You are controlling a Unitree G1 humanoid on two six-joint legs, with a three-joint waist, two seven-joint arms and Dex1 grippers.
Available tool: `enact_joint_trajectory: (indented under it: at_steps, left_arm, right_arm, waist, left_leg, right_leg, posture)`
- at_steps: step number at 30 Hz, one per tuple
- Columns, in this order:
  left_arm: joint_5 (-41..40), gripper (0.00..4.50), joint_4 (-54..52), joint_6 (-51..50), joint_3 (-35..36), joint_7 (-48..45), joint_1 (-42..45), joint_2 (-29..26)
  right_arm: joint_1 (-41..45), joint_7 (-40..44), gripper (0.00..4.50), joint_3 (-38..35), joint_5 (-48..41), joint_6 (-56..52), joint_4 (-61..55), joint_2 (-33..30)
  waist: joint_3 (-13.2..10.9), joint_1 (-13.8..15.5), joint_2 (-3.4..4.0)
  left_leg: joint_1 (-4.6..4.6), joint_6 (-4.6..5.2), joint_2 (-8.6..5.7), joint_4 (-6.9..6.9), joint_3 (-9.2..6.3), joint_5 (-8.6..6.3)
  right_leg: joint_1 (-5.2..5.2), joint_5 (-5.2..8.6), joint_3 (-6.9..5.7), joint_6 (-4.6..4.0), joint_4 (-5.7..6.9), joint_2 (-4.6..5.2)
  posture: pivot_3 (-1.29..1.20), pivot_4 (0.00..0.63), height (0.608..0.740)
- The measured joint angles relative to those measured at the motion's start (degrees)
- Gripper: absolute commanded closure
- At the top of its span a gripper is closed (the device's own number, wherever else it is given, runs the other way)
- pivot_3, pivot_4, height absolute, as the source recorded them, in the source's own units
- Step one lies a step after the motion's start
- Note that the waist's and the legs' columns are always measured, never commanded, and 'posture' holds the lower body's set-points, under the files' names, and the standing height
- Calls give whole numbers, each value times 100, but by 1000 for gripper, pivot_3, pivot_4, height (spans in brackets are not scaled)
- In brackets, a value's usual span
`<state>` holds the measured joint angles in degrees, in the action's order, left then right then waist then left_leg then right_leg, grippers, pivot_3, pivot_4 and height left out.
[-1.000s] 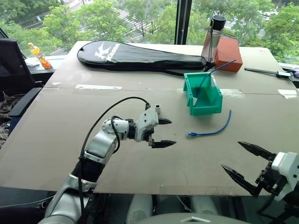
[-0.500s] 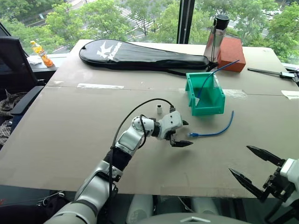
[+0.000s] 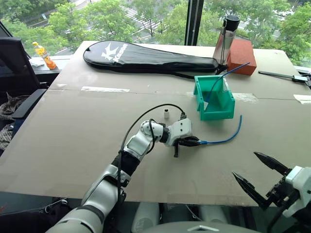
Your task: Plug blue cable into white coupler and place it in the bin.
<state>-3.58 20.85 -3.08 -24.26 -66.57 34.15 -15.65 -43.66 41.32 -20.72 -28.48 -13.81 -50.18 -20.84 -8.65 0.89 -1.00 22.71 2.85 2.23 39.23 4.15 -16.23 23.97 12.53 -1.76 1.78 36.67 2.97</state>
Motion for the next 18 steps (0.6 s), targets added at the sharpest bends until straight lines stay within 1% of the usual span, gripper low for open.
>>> enact_joint_trajectory:
  at_steps: [3,5,6,9,11,12,15,18]
  left_arm:
    - [-288,4489,-231,284,250,-77,-69,32]
    - [-520,4489,-504,477,517,-37,-30,131]
    - [-568,4489,-558,495,586,-16,-10,151]
    - [-710,4489,-756,642,766,73,90,268]
    - [-749,4489,-842,801,850,162,108,339]
    - [-754,4489,-846,849,850,192,129,363]
    - [-770,4489,-905,1166,856,230,141,437]
    - [-767,4489,-903,1435,860,305,140,432]
  right_arm:
    - [239,-692,0,267,-733,-670,-156,146]
    - [446,-1258,0,496,-1481,-1176,-164,278]
    - [499,-1374,0,554,-1618,-1267,-163,330]
    - [867,-2143,0,763,-2303,-1681,-77,506]
    - [1311,-2669,0,961,-2668,-1847,76,723]
    - [1443,-2795,0,1018,-2746,-1864,131,796]
    - [2229,-3396,0,1164,-3088,-1863,295,1080]
    - [2920,-3937,0,1305,-3631,-1881,430,1211]
  waist:
    - [-1,-3,-1]
    - [0,5,0]
    - [0,8,0]
    - [0,3,-1]
    - [0,-8,-1]
    - [0,-10,-1]
    - [0,-9,-1]
    - [0,-13,-1]
  left_leg:
    - [6,0,2,1,-5,0]
    - [7,0,1,1,-8,0]
    - [8,0,0,1,-8,0]
    - [10,2,-5,2,-4,-1]
    - [9,3,-6,2,-4,-1]
    - [9,4,-6,4,-1,-1]
    - [7,4,-6,4,-2,-1]
    - [7,4,-5,3,-4,-1]
  right_leg:
    - [3,-1,6,-2,0,6]
    - [2,-2,9,-3,0,12]
    - [2,-1,9,-3,0,11]
    - [1,-2,9,-2,-2,8]
    - [1,-2,7,-1,-4,3]
    - [1,-2,7,0,-4,1]
    - [0,-2,4,0,-1,-6]
    - [0,-3,3,0,0,-10]
  posture:
    - [0,150,740]
    - [0,150,740]
    - [0,150,740]
    - [0,150,740]
    - [0,150,740]
    - [0,150,740]
    - [0,150,740]
    - [0,150,740]
